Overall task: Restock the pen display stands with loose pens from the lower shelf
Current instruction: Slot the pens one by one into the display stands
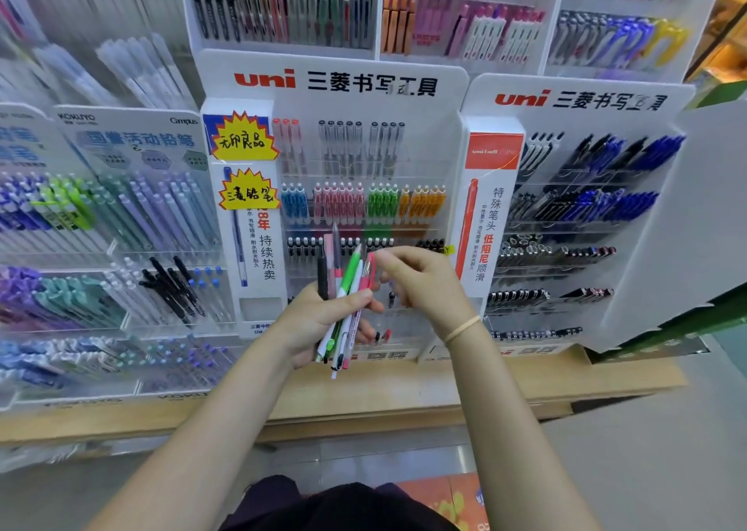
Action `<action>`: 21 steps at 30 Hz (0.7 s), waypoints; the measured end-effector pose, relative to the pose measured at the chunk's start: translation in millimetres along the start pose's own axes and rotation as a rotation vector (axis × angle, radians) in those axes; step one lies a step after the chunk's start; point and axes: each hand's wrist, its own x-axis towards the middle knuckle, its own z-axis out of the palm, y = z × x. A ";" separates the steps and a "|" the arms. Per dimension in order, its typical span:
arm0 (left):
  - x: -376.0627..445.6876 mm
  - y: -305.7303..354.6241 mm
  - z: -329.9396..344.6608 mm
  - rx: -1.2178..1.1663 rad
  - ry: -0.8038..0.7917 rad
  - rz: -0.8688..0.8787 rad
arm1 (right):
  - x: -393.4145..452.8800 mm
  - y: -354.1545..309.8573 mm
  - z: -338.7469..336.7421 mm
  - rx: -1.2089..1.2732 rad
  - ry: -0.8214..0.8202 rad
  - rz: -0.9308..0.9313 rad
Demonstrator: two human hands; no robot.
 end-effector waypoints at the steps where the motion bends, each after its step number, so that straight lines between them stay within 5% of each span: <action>1: -0.4 0.6 2.0 0.019 -0.009 -0.005 | -2.7 -0.6 0.8 0.043 -0.060 0.033; 7: -2.4 -2.3 -5.4 0.068 -0.008 -0.041 | -6.4 10.0 -5.5 0.343 0.044 0.119; 12: -8.1 -18.3 -26.4 0.017 0.070 -0.090 | -10.4 19.0 -3.1 0.560 -0.046 0.114; 21: -9.3 -78.1 -41.6 0.001 0.242 -0.178 | -24.1 62.0 -8.6 0.278 0.296 -0.006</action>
